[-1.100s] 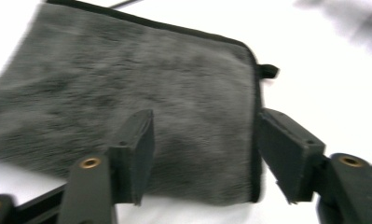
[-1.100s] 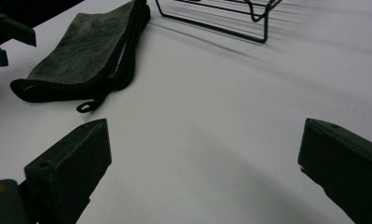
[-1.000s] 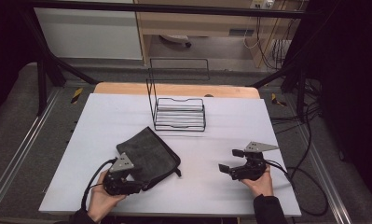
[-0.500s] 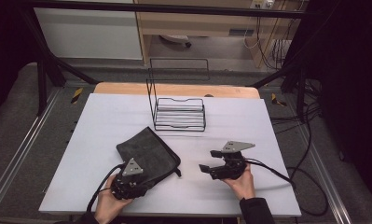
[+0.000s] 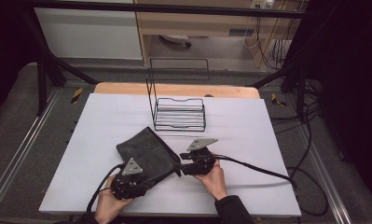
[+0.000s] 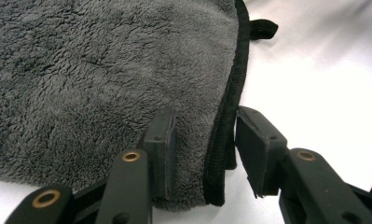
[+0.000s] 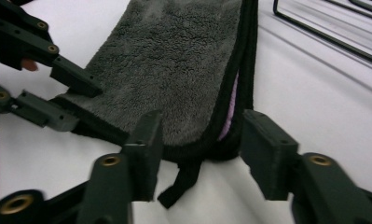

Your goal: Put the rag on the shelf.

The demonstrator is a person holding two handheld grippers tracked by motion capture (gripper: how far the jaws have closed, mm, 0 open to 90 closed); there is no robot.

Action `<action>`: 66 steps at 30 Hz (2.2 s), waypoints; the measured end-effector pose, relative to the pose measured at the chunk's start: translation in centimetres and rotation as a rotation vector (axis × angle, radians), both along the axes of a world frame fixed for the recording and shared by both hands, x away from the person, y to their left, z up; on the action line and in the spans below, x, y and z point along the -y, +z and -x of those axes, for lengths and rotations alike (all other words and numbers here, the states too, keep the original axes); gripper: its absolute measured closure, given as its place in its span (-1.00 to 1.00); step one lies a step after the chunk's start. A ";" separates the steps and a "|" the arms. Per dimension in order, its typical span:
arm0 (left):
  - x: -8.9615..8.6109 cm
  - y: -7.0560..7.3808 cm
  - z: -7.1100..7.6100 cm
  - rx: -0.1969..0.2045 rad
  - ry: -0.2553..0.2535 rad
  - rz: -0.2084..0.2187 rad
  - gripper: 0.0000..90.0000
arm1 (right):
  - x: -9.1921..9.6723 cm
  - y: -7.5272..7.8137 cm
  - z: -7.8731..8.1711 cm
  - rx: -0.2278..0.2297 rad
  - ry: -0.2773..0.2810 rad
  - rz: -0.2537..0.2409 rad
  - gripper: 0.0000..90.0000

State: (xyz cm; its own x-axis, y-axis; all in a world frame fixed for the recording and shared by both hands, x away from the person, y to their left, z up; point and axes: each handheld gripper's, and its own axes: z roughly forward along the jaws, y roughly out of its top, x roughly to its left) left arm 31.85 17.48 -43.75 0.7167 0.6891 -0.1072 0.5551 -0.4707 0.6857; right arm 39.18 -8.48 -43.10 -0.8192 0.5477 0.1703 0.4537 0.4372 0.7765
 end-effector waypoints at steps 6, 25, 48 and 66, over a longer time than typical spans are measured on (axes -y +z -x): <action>0.0 0.0 0.0 0.000 -0.003 0.002 0.29 | -0.8 -0.5 -0.8 -0.029 -0.016 -0.008 0.51; -0.2 0.4 0.1 0.019 0.014 0.009 0.08 | -0.8 -0.2 -2.3 -0.013 -0.106 -0.007 0.90; 0.0 0.2 -0.1 -0.028 0.032 -0.043 0.83 | -1.2 -2.0 -2.8 -0.088 -0.054 0.045 0.77; -4.5 1.7 0.7 -0.049 -0.081 -0.028 0.59 | -1.3 -1.1 0.5 -0.053 0.001 -0.003 0.23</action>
State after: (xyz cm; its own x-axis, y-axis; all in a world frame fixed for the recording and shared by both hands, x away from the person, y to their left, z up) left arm 31.17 22.00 -42.04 0.7649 0.6320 -0.1246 0.5466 -0.5345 0.6447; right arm 38.68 -7.16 -44.19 -0.8094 0.5465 0.2149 0.4937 0.4349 0.7531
